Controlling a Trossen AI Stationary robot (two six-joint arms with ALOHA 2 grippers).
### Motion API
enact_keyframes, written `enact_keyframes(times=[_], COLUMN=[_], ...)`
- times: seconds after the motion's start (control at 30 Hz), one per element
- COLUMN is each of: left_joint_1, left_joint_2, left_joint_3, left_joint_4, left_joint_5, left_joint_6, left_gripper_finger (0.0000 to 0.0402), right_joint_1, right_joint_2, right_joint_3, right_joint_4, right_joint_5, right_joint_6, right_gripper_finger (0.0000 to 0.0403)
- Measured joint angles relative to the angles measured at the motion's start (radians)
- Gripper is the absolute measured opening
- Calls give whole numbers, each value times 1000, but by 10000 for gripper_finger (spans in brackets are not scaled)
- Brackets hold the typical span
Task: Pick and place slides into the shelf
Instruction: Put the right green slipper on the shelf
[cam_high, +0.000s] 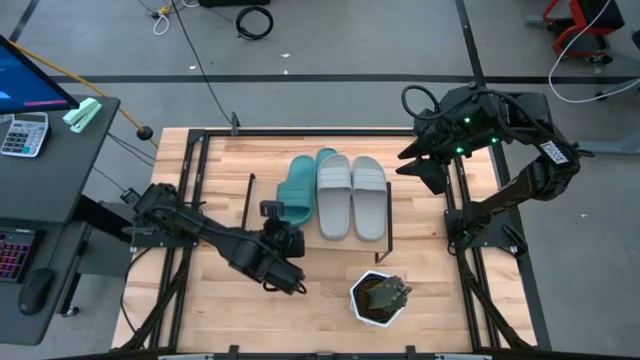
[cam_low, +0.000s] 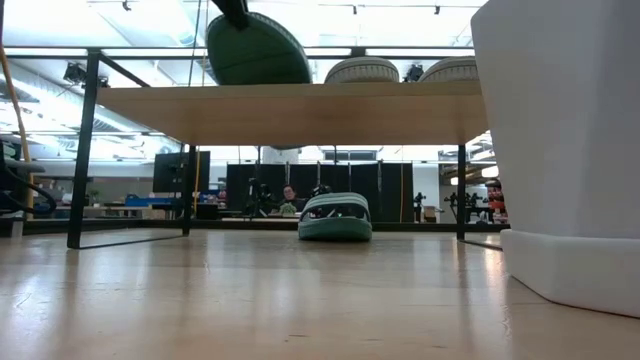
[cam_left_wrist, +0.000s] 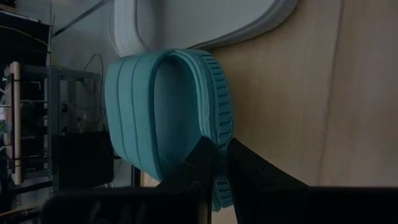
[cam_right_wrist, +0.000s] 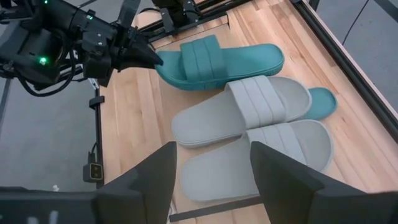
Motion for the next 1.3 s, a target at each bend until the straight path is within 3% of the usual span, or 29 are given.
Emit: enact_keyframes(times=[0.57,0.97,1.3], left_joint_1=[-68,-105,-137], left_joint_2=[0,0,0], left_joint_3=[0,0,0], left_joint_4=[-22,122,139], left_joint_5=[79,124,135], left_joint_6=[-97,-98,-113], left_gripper_finger=[31,31,30], right_joint_1=[0,0,0], right_joint_2=[0,0,0], right_joint_3=[0,0,0], right_joint_4=[0,0,0], right_joint_5=[0,0,0], right_joint_6=[-8,-26,-25], right_gripper_finger=[212,212,212])
